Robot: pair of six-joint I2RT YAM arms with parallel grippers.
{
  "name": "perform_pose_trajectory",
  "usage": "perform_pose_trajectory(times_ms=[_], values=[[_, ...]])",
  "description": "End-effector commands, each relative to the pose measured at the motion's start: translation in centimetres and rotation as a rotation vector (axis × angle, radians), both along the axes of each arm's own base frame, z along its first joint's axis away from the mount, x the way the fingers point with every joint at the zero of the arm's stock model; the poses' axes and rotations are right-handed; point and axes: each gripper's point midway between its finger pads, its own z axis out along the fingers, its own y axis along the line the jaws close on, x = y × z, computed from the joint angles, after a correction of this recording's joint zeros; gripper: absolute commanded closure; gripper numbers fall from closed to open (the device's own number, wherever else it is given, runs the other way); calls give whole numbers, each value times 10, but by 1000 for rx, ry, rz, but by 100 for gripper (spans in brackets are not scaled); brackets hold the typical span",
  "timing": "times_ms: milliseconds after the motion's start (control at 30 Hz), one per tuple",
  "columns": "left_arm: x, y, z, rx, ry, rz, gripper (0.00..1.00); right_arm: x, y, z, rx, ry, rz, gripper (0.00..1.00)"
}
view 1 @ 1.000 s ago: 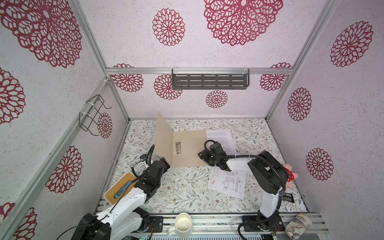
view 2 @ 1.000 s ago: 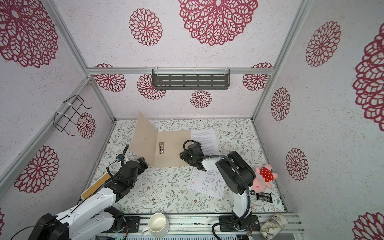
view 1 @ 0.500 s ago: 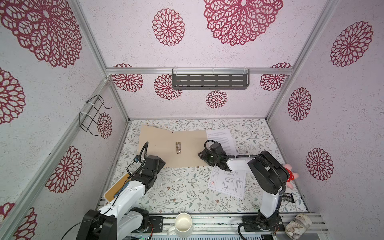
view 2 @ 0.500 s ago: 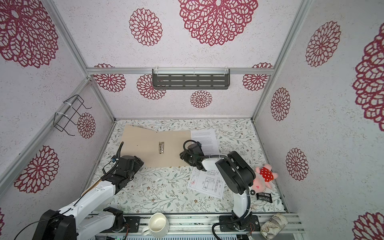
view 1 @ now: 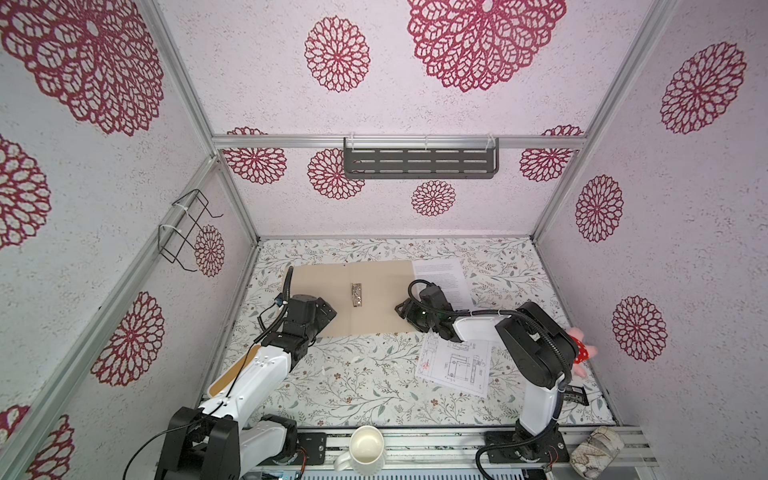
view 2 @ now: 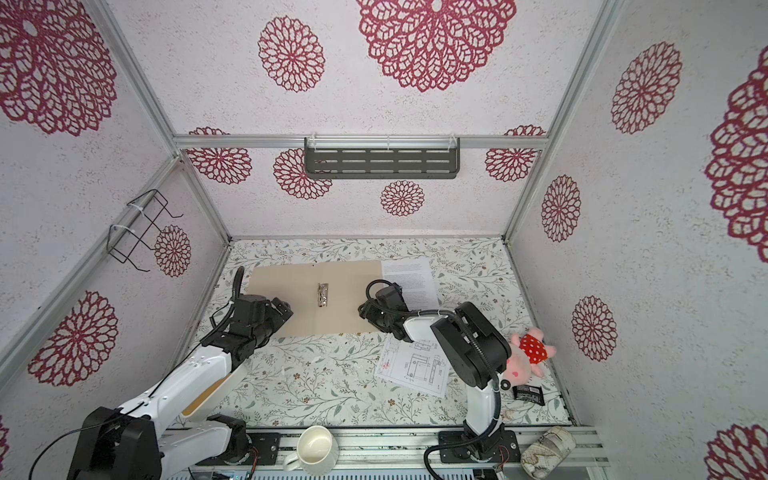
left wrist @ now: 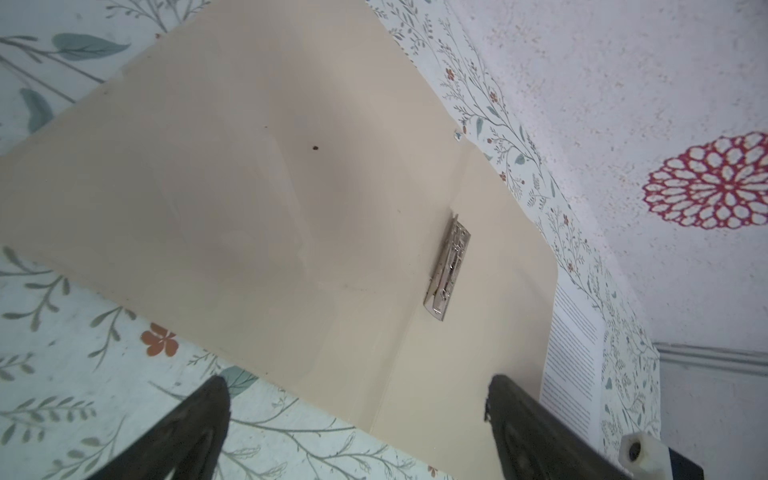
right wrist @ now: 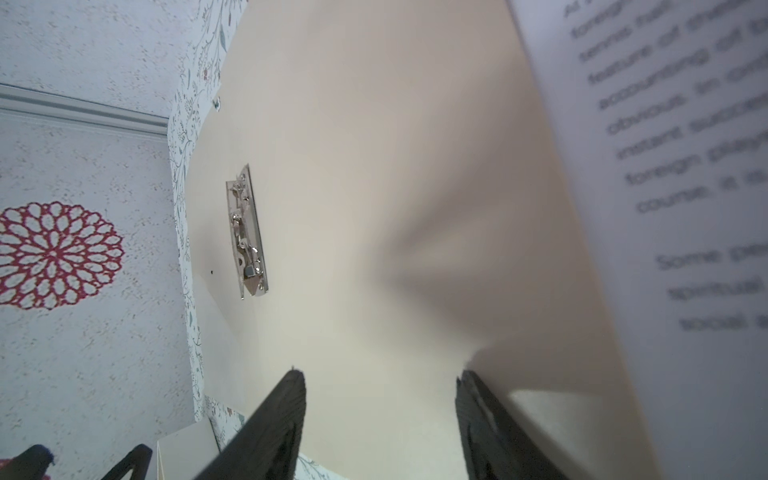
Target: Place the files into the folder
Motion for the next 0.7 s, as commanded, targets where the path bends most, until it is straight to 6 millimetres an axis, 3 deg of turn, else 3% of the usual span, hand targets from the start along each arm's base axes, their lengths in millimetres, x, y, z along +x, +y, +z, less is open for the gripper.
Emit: perform_pose_trajectory(times_ms=[0, 200, 367, 533, 667], values=[[9, -10, 6, 38, -2, -99, 0, 6, 5, 27, 5, -70, 29, 36], [29, -36, 2, 52, 49, -269, 0, 13, 4, 66, -10, -175, 45, 31], [45, -49, -11, 67, 109, -355, 1, 16, -9, 88, -80, -234, 32, 22], [60, -74, -10, 57, 119, -459, 3, 15, -48, 92, -193, -235, -30, 14], [65, -105, -4, 94, 118, -568, 4, 7, -93, 87, -288, -197, -116, 7]])
